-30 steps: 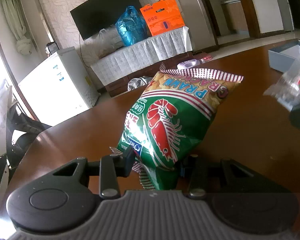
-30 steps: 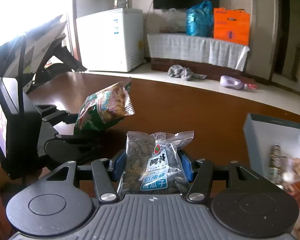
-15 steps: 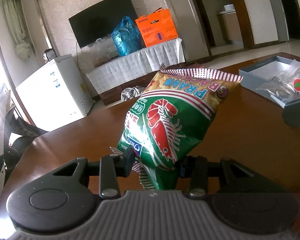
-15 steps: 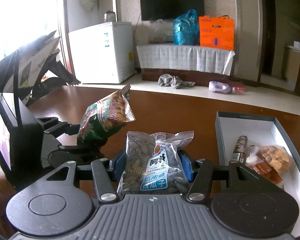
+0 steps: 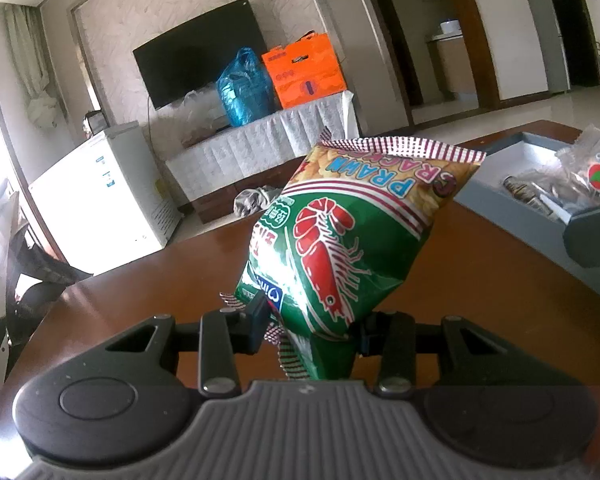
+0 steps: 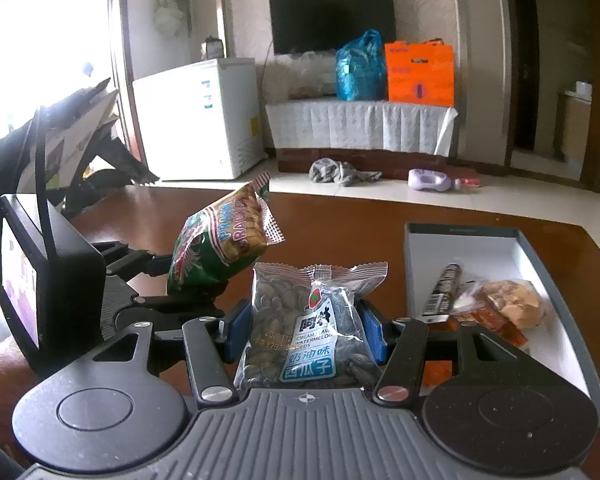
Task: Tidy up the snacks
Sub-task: 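Carry the prawn cracker bag and seed packet over the white box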
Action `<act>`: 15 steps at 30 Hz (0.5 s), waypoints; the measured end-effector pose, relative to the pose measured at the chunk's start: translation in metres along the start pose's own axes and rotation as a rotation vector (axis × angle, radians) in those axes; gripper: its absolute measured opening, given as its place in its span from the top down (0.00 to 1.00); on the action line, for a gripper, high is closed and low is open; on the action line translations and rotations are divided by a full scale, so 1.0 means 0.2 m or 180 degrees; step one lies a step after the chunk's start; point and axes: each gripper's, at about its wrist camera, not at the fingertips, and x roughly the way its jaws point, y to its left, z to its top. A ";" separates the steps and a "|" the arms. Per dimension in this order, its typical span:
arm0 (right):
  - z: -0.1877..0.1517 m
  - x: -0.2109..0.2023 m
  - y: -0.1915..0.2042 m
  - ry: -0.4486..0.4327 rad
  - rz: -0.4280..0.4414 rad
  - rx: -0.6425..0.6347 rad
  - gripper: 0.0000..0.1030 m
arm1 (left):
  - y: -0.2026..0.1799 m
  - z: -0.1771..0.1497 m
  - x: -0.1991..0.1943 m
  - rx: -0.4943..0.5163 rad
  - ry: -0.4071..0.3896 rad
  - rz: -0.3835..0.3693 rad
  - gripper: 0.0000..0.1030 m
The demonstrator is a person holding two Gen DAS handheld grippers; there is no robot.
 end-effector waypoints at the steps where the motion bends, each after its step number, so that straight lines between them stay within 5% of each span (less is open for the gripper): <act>1: -0.01 -0.02 0.00 -0.0012 -0.0005 0.0000 0.45 | -0.01 0.00 -0.01 0.0014 -0.0011 -0.0013 0.61; 15: -0.04 -0.09 -0.05 -0.0037 -0.0061 -0.0026 0.45 | -0.09 0.05 -0.03 0.0073 -0.0051 -0.0099 0.61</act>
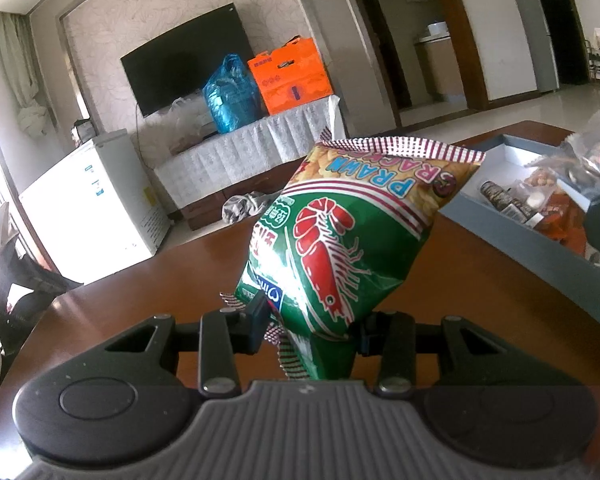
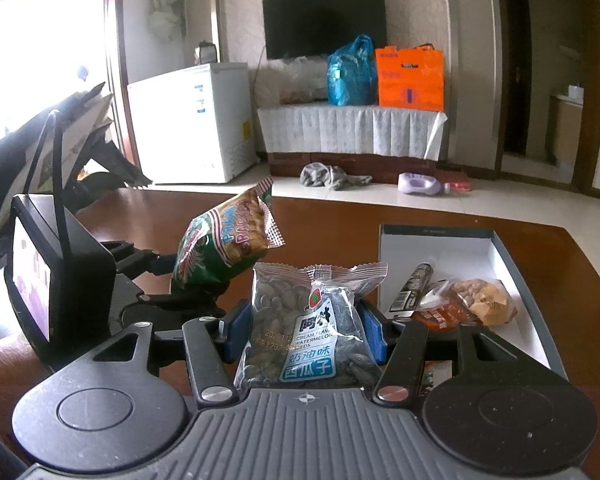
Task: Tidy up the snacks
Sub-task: 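Carry the prawn cracker bag and seed packet over the white box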
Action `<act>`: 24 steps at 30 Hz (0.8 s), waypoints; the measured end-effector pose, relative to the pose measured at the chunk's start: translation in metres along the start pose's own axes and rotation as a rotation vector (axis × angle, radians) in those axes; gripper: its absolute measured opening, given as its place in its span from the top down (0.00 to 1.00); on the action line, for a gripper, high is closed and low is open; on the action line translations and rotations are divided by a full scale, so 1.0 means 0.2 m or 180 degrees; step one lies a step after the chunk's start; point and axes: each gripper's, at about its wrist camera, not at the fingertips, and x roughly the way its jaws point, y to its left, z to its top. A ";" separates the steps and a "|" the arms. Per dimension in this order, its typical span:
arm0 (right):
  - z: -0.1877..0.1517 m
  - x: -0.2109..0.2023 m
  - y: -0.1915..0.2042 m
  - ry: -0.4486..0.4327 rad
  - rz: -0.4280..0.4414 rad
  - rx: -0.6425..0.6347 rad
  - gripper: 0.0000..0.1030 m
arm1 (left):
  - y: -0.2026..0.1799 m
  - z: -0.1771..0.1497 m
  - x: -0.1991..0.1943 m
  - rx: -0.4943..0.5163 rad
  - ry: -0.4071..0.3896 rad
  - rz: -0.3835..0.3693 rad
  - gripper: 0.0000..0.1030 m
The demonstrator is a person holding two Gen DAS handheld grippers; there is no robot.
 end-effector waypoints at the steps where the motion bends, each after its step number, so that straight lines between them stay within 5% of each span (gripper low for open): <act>1: -0.01 -0.02 -0.01 -0.0009 -0.0002 0.0003 0.45 | -0.01 0.00 0.00 0.0011 -0.0022 -0.0011 0.61; 24: -0.02 -0.14 -0.14 -0.0104 -0.0106 0.0087 0.45 | -0.16 0.16 0.10 -0.0037 -0.0243 -0.0260 0.61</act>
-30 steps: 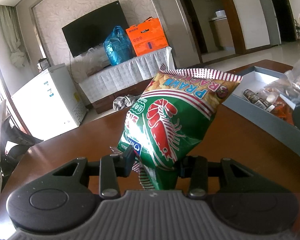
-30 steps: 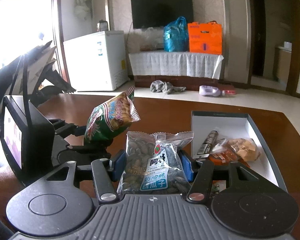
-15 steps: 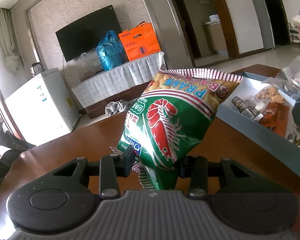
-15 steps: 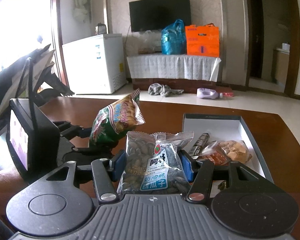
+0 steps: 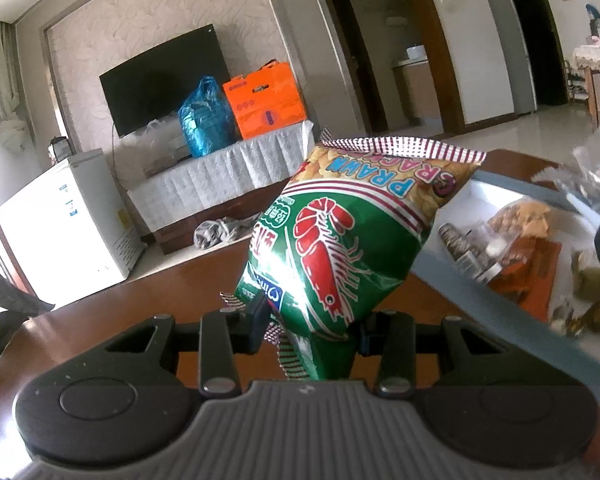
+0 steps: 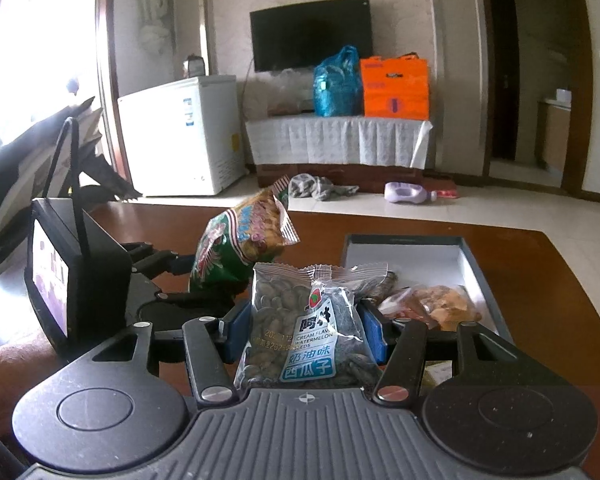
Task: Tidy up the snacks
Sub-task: 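Carry the prawn cracker bag and seed packet over the white box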
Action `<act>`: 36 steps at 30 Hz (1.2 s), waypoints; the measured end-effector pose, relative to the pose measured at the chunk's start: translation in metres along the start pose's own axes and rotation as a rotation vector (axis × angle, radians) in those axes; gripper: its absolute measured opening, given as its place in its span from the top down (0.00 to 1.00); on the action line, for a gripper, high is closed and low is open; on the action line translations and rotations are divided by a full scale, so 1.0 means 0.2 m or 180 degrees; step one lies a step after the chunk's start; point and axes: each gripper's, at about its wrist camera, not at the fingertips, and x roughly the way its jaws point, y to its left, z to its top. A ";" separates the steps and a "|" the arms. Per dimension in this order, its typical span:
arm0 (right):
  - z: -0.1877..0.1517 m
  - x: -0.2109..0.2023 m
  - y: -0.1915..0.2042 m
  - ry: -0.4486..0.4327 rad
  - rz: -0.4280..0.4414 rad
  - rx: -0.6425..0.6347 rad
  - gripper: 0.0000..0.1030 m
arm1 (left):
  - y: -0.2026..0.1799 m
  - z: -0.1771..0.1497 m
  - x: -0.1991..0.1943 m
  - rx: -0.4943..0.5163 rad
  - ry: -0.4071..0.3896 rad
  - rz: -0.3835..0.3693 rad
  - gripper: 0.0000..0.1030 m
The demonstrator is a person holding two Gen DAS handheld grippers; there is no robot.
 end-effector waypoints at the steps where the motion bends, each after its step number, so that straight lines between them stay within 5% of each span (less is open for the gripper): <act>1: 0.00 0.00 -0.02 -0.0006 -0.0017 0.0016 0.45 | -0.01 0.01 0.00 -0.0006 -0.0022 -0.0015 0.61; 23: -0.06 0.11 -0.32 0.0110 -0.0402 0.0302 0.45 | -0.45 0.24 0.27 0.0049 -0.0285 -0.0578 0.61; 36: -0.08 0.28 -0.36 0.0253 -0.0590 0.0213 0.45 | -0.61 0.28 0.55 0.0166 -0.0183 -0.0703 0.61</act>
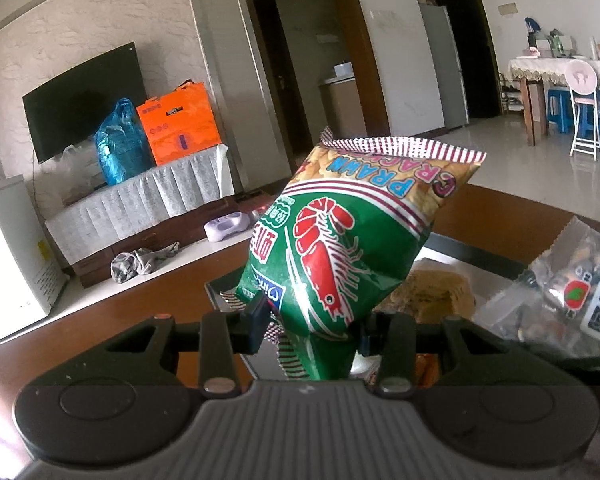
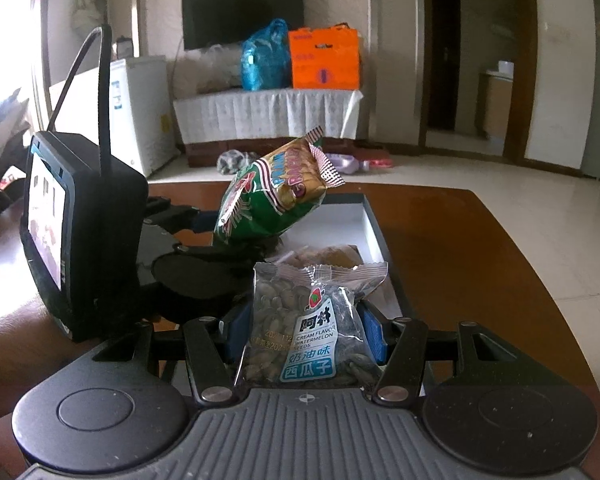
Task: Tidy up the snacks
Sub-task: 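Carry the prawn cracker bag and seed packet over the white box, then open the left gripper to drop the green bag into the box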
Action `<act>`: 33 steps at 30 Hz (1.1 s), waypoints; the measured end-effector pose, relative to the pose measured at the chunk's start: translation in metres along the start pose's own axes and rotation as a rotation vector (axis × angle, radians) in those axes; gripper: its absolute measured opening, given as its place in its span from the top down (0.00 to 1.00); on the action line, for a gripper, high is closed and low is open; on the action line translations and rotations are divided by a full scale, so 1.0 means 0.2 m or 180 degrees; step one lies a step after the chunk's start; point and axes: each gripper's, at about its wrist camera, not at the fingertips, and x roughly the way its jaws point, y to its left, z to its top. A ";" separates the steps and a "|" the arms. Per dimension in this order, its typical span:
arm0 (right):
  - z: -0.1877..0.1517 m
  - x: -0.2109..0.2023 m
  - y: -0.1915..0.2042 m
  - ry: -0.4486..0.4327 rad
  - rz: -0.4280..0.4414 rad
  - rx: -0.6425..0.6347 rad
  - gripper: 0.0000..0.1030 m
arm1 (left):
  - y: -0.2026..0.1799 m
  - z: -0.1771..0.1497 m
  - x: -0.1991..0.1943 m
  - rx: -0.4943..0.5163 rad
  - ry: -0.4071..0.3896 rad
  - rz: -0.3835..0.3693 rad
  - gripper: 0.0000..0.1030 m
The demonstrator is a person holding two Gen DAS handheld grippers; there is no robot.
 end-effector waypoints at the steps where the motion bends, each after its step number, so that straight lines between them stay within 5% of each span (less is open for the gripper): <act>1: 0.00 0.01 0.00 0.0014 -0.0013 0.0011 0.45 | 0.00 0.00 0.02 0.0002 0.0018 -0.0019 0.61; 13: -0.01 0.13 0.02 0.0224 -0.0070 0.0048 0.45 | -0.02 -0.02 0.12 0.0010 0.0060 -0.0026 0.57; 20: -0.03 0.16 0.03 0.0259 -0.0029 0.0030 0.45 | 0.01 -0.04 0.06 0.0171 -0.0031 0.0201 0.38; 23: -0.04 0.17 0.02 0.0280 -0.0030 0.0070 0.45 | 0.04 -0.06 -0.01 0.0173 -0.0128 0.0105 0.14; 33: -0.04 0.20 0.07 0.0311 -0.0117 0.0009 0.44 | 0.10 -0.15 -0.27 0.0373 -0.0148 0.0252 0.12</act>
